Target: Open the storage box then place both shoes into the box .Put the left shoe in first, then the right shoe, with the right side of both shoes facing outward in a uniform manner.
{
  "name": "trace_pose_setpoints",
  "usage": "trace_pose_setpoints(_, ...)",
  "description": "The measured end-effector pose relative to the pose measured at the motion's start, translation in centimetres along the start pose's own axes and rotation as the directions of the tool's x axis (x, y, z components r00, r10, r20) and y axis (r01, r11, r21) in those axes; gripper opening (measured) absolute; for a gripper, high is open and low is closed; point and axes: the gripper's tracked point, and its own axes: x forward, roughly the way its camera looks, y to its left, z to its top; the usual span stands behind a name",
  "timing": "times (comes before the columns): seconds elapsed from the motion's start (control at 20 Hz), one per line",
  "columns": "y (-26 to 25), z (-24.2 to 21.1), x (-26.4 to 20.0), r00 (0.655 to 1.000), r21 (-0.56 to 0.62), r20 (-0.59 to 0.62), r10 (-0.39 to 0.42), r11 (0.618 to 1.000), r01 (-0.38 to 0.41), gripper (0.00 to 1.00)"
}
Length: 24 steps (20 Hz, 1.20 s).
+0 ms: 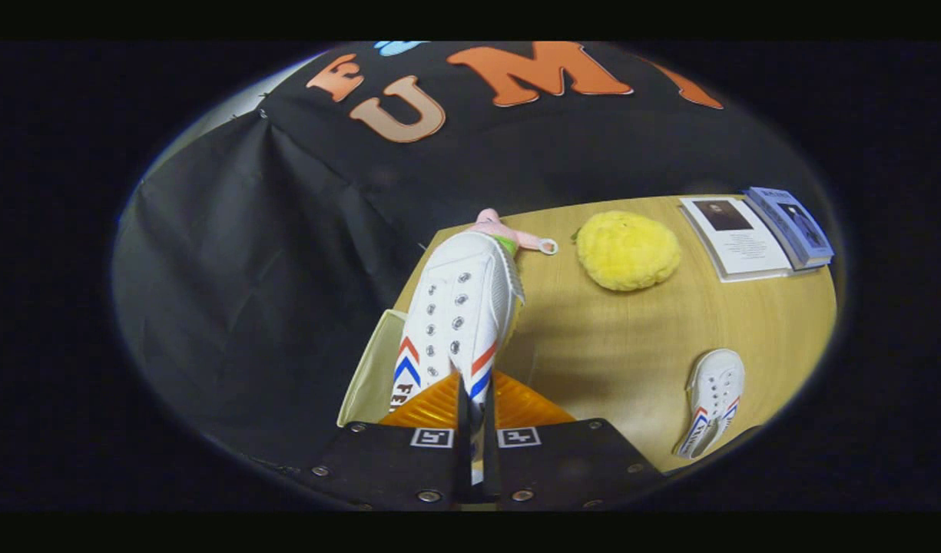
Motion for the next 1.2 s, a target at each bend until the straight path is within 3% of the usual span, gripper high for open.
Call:
trace_pose_setpoints(0.25, 3.4, -2.4, 4.1, 0.997, -0.075, -0.081, 0.018, 0.997, -0.024, 0.07)
trace_pose_setpoints(0.5, 4.3, -5.8, 7.2, 0.985, -0.180, -0.172, -0.017, 0.984, -0.015, 0.07)
trace_pose_setpoints(0.85, 3.7, -7.3, 7.8, 0.979, -0.358, -0.185, -0.084, 0.933, 0.012, 0.07)
trace_pose_setpoints(1.05, 3.7, -7.7, 7.8, 0.979, -0.369, -0.193, -0.070, 0.929, -0.006, 0.07)
trace_pose_setpoints(1.2, 3.7, -8.9, 7.4, 0.976, -0.446, -0.207, -0.069, 0.894, -0.032, 0.07)
